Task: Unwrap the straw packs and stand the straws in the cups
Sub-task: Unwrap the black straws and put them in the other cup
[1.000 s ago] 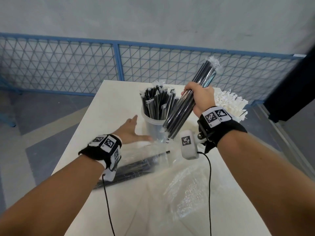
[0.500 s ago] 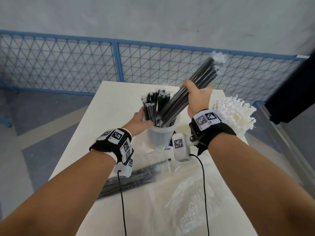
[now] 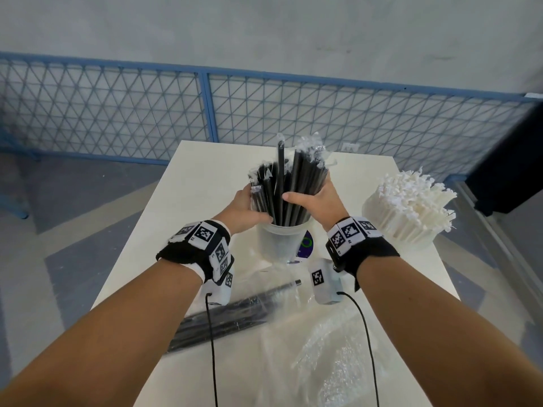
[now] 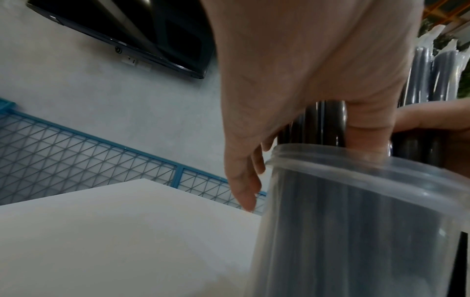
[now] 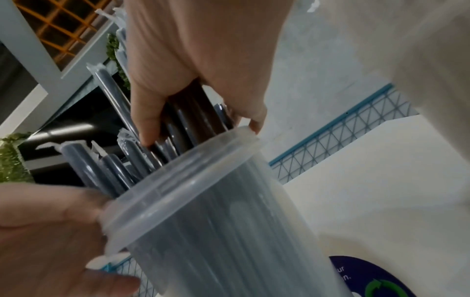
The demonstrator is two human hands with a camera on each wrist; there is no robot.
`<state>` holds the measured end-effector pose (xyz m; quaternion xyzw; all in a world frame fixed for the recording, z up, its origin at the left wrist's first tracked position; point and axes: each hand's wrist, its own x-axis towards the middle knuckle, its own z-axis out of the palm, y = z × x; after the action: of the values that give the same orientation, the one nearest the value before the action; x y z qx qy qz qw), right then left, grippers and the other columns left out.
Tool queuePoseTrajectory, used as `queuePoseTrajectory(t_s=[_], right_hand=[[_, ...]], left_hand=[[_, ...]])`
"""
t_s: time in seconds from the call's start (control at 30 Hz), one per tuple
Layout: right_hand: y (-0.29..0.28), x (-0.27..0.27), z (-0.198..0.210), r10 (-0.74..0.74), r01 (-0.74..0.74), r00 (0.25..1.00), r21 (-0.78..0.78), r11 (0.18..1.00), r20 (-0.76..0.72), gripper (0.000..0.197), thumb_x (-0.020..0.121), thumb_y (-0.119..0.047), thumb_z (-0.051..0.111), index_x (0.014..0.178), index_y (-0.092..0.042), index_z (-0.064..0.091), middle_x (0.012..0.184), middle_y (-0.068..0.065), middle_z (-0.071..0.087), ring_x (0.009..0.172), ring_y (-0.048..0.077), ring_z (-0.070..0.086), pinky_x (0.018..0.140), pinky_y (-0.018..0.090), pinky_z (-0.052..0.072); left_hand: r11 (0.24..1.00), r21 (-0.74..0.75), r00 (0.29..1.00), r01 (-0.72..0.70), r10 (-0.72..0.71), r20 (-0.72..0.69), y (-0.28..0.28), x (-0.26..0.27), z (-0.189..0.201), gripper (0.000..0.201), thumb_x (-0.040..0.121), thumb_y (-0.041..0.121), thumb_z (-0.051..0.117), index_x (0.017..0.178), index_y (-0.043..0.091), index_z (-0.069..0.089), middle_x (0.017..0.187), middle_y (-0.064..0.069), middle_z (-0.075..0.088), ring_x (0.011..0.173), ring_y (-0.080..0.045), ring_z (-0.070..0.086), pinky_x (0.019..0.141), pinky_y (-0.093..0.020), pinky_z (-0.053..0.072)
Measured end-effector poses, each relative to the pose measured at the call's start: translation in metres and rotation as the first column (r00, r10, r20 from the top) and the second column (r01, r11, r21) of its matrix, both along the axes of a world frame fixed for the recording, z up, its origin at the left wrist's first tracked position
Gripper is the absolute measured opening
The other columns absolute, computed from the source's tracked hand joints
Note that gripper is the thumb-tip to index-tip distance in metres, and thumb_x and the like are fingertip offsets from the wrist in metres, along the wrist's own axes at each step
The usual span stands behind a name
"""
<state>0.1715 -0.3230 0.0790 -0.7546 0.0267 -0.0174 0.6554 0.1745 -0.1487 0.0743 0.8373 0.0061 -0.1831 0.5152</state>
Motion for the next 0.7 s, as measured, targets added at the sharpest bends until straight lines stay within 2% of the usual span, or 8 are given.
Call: queuePoseTrajectory(t_s=[0.1, 0.2, 0.27, 0.3, 0.37, 0.47, 0.57, 0.7], right_hand=[[0.002, -0.002, -0.001, 0.075, -0.074, 0.997, -0.054, 0.996, 0.021, 0.092, 0.058, -0.014, 0.084, 0.135, -0.010, 0.034, 0.131, 0.007, 0.054, 0.120, 0.015, 0.053, 0.107, 0.039, 0.041], [0.001, -0.001, -0.008, 0.170, -0.167, 0.983, -0.059, 0.984, 0.065, 0.125, 0.059, 0.003, 0.082, 0.148, -0.021, -0.003, 0.147, 0.002, 0.035, 0.132, 0.012, 0.039, 0.111, 0.030, 0.033], [-0.001, 0.000, -0.009, 0.152, -0.151, 0.988, -0.023, 0.988, 0.042, 0.135, 0.060, 0.009, 0.080, 0.145, -0.024, -0.019, 0.150, 0.002, 0.028, 0.135, 0.011, 0.034, 0.111, 0.029, 0.030], [-0.001, 0.002, -0.009, 0.135, -0.135, 0.991, -0.005, 0.991, 0.021, 0.133, 0.060, 0.010, 0.080, 0.146, -0.022, -0.016, 0.149, 0.004, 0.032, 0.134, 0.013, 0.036, 0.110, 0.030, 0.032], [-0.001, 0.001, -0.002, 0.125, -0.125, 0.992, -0.002, 0.992, -0.009, 0.115, 0.059, 0.011, 0.079, 0.147, -0.013, 0.010, 0.133, 0.005, 0.051, 0.120, 0.013, 0.051, 0.105, 0.029, 0.041], [0.002, -0.001, 0.010, 0.079, -0.078, 0.997, -0.044, 0.996, 0.010, 0.074, 0.059, 0.012, 0.078, 0.125, -0.004, 0.046, 0.114, 0.009, 0.063, 0.104, 0.016, 0.060, 0.099, 0.035, 0.048], [0.004, -0.001, 0.019, 0.045, -0.045, 0.994, -0.006, 0.999, 0.099, 0.065, 0.061, 0.011, 0.077, 0.118, -0.004, 0.050, 0.115, 0.013, 0.063, 0.108, 0.022, 0.060, 0.098, 0.037, 0.048], [0.005, 0.001, 0.023, 0.094, -0.101, 0.982, 0.035, 0.994, 0.166, 0.071, 0.063, 0.009, 0.078, 0.123, -0.007, 0.043, 0.118, 0.008, 0.058, 0.111, 0.018, 0.057, 0.100, 0.037, 0.048]], left_hand=[[0.999, -0.044, 0.998, 0.026, -0.024, 0.050, -0.002, 0.004, 0.003, 0.099, 0.051, 0.024, 0.085, 0.134, 0.019, 0.031, 0.132, -0.002, 0.050, 0.124, -0.019, 0.047, 0.108, -0.040, 0.037], [0.994, -0.101, 0.997, 0.042, -0.034, 0.075, -0.008, 0.008, 0.003, 0.112, 0.036, 0.033, 0.086, 0.132, 0.025, 0.028, 0.128, 0.000, 0.054, 0.120, -0.019, 0.051, 0.106, -0.041, 0.040], [0.988, -0.149, 0.995, 0.041, -0.027, 0.097, -0.012, 0.010, 0.002, 0.112, 0.039, 0.025, 0.087, 0.133, 0.026, 0.027, 0.126, -0.002, 0.056, 0.119, -0.020, 0.053, 0.105, -0.042, 0.042], [0.985, -0.166, 0.993, 0.042, -0.023, 0.112, -0.013, 0.010, 0.002, 0.110, 0.043, 0.017, 0.087, 0.135, 0.025, 0.026, 0.126, -0.002, 0.056, 0.118, -0.020, 0.053, 0.105, -0.042, 0.042], [0.981, -0.183, 0.987, 0.060, -0.031, 0.159, -0.016, 0.010, 0.001, 0.111, 0.049, 0.005, 0.085, 0.139, 0.025, 0.023, 0.125, 0.001, 0.055, 0.120, -0.018, 0.052, 0.105, -0.040, 0.042], [0.973, -0.219, 0.970, 0.076, -0.021, 0.241, -0.018, 0.011, 0.004, 0.108, 0.056, -0.009, 0.080, 0.142, 0.023, 0.022, 0.117, 0.011, 0.053, 0.116, -0.012, 0.051, 0.098, -0.028, 0.044], [0.959, -0.278, 0.948, 0.061, 0.031, 0.316, -0.018, 0.013, 0.016, 0.100, 0.059, -0.010, 0.078, 0.139, 0.021, 0.027, 0.111, 0.018, 0.052, 0.107, -0.001, 0.052, 0.095, -0.023, 0.045], [0.948, -0.304, 0.920, 0.098, 0.030, 0.391, -0.012, 0.012, 0.020, 0.105, 0.060, -0.007, 0.080, 0.143, 0.019, 0.021, 0.127, 0.009, 0.046, 0.116, -0.002, 0.048, 0.090, -0.008, 0.044]])
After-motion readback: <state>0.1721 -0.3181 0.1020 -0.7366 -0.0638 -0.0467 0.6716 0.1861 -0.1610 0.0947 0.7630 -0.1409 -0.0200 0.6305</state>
